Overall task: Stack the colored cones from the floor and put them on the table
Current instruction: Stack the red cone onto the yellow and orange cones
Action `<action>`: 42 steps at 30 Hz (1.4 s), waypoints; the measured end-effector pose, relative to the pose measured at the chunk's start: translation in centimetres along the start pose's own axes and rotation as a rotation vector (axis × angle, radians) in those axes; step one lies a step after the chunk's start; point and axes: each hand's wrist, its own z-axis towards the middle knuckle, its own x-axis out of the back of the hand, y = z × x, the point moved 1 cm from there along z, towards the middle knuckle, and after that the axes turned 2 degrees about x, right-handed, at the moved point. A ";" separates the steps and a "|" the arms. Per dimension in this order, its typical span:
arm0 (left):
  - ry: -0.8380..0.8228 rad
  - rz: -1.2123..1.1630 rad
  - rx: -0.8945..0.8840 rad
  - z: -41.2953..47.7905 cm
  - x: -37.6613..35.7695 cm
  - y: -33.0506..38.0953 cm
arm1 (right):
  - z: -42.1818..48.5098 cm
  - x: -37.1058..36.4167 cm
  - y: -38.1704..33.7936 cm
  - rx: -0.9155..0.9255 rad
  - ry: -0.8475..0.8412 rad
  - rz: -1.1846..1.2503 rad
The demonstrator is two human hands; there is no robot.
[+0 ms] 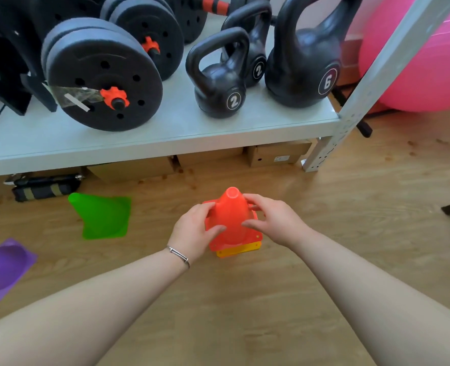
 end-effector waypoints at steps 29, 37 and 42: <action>-0.221 0.092 0.002 3.3 -6.8 -5.7 | 2.1 -7.2 5.5 -0.163 -0.043 0.012; -0.283 0.146 -0.011 3.4 -6.4 -5.6 | 2.4 -7.1 5.1 -0.180 -0.088 -0.096; -0.285 0.401 -0.047 3.0 -6.0 -4.8 | 2.3 -6.9 3.9 -0.141 -0.087 -0.471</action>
